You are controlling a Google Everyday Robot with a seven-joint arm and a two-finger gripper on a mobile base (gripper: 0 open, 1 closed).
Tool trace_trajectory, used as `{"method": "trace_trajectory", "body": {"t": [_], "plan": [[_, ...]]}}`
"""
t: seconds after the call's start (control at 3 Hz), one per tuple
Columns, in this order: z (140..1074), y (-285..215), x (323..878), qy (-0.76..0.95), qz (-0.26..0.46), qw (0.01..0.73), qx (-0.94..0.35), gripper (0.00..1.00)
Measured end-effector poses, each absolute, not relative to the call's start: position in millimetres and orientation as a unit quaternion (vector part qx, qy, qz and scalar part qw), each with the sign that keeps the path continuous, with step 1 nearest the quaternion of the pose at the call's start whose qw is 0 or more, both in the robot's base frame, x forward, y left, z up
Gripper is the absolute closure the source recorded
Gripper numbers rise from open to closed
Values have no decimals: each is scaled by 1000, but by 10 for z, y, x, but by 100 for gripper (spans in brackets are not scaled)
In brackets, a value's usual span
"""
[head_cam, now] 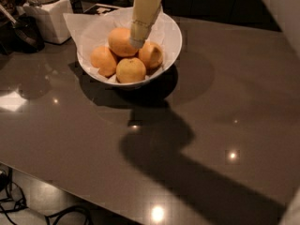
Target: Pick orange from white bowl
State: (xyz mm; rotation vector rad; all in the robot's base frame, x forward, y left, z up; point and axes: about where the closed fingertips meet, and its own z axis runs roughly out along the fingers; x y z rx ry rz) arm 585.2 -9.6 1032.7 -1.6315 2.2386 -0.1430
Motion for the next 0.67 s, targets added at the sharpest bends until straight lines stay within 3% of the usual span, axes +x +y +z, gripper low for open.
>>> {"method": "trace_trajectory", "body": {"t": [0.33, 0.67], "plan": [[10160, 178, 6094, 791, -46, 171, -586, 0], [10014, 363, 6298, 790, -47, 161, -590, 7]]}}
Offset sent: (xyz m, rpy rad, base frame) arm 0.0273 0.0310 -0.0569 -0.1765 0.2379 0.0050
